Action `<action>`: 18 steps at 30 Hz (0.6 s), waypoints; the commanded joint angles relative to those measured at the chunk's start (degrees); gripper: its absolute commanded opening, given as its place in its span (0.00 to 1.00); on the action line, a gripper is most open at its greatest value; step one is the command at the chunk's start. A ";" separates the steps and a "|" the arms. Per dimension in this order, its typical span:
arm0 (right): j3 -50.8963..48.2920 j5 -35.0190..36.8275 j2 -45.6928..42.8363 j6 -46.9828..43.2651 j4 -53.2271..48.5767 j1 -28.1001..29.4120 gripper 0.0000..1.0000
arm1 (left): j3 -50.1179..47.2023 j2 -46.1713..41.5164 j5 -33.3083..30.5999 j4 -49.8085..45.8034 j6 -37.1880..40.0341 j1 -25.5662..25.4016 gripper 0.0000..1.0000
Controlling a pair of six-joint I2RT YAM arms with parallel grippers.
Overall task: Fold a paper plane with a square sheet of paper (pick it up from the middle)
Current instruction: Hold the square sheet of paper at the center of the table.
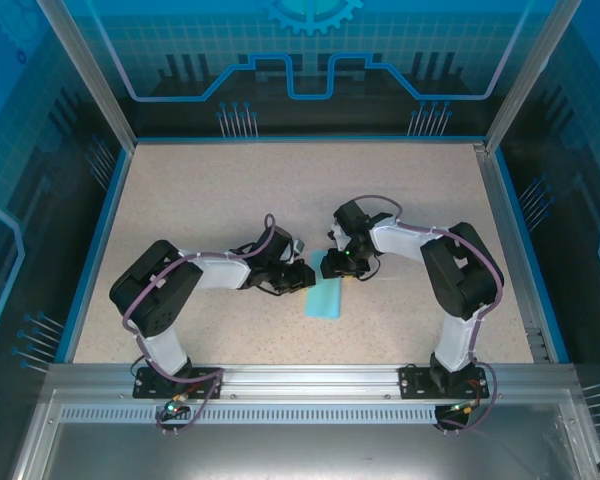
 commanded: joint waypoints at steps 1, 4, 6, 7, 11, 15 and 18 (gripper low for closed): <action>-4.11 3.65 10.26 -2.05 7.02 1.20 0.48 | 1.75 1.37 0.30 -3.05 1.70 -0.66 0.16; -4.15 3.73 10.05 -1.97 6.93 1.19 0.48 | 1.85 2.04 -0.25 -4.61 1.73 -0.75 0.15; -4.37 3.74 9.62 -1.90 6.92 1.32 0.48 | 1.98 2.59 -0.38 -5.52 1.75 -0.75 0.15; -4.37 3.70 9.17 -1.75 6.88 1.28 0.48 | 2.11 2.97 -0.76 -6.48 1.84 -0.78 0.15; -4.54 3.57 5.98 -0.56 6.42 1.21 0.48 | 2.47 4.20 -2.42 -9.74 2.21 -1.18 0.14; -4.61 4.50 -1.40 1.96 4.80 1.13 0.52 | 2.66 4.92 -4.89 -13.49 2.45 -1.45 0.13; -5.32 7.02 -8.37 4.62 2.84 0.70 0.55 | 2.56 5.05 -5.94 -14.88 2.45 -1.53 0.12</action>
